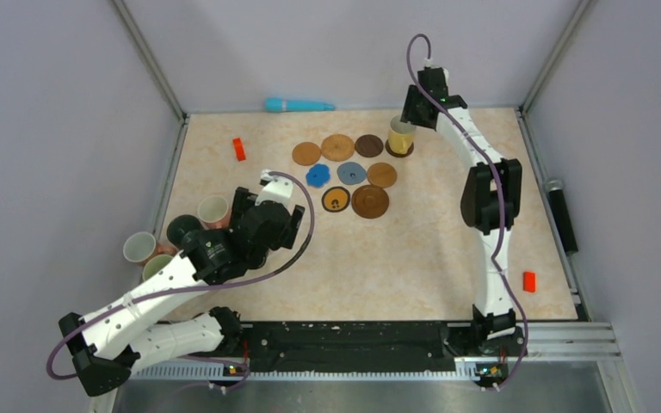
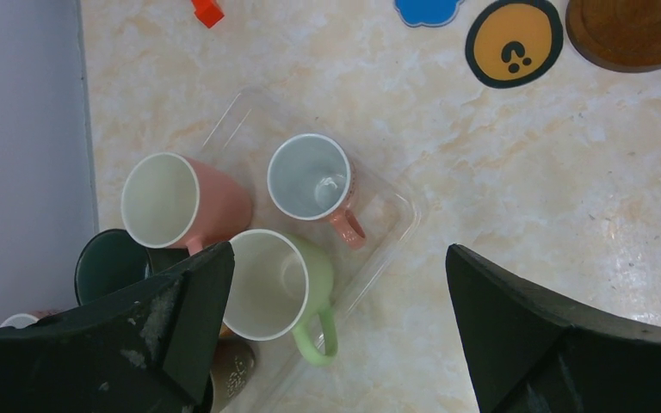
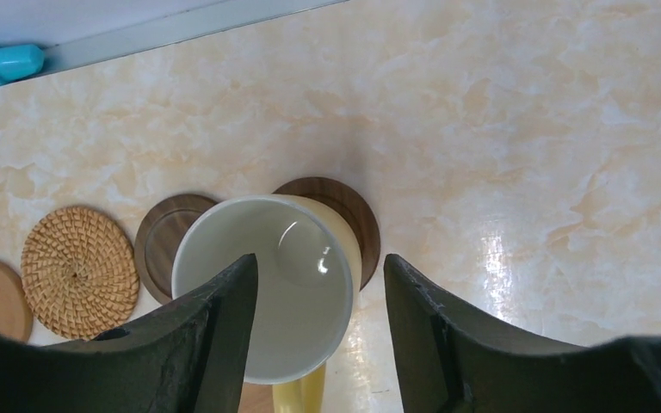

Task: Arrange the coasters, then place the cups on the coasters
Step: Pick up the cup from the tray.

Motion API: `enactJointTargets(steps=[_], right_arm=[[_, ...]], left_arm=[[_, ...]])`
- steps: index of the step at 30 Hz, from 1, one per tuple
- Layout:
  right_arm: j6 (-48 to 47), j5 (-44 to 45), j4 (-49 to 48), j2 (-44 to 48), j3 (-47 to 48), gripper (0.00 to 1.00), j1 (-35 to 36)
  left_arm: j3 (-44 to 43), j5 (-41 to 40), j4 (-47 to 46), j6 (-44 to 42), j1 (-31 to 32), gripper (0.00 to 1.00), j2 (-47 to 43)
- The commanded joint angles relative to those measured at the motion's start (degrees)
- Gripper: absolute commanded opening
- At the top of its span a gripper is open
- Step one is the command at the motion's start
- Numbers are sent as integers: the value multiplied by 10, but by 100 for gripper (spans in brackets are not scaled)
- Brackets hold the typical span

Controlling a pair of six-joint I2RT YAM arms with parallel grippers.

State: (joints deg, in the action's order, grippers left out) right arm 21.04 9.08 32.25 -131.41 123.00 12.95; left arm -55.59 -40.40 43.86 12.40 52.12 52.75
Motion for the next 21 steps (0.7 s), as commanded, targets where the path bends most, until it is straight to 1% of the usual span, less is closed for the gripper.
enactJointTargets(steps=[1,3,5,8,12,15,17,19,21], right_arm=[[-6,-24,9,74,14,60,-6],[-8,-46,12,112,-22,65,-5],[-8,-66,7,156,-84,70,-2],[-8,-76,-49,244,-218,77,10],[-7,-89,-111,352,-370,91,20],[-11,-108,-122,413,-446,92,30],[-7,-121,-136,456,-501,92,36],[2,-143,-150,489,-542,91,43],[11,-163,-166,519,-582,89,49]], left_arm=[[-1,-42,-11,22,1,99,-29],[-1,-52,-11,39,1,99,-38],[1,-72,-11,60,0,99,-45],[0,-94,-9,75,0,99,-52],[3,-70,-9,80,-4,98,-61],[6,-58,-4,101,-16,96,-53],[5,-42,-4,106,-36,94,-40],[-2,-21,-2,107,-77,92,-21],[-6,41,-12,109,-146,88,-5]])
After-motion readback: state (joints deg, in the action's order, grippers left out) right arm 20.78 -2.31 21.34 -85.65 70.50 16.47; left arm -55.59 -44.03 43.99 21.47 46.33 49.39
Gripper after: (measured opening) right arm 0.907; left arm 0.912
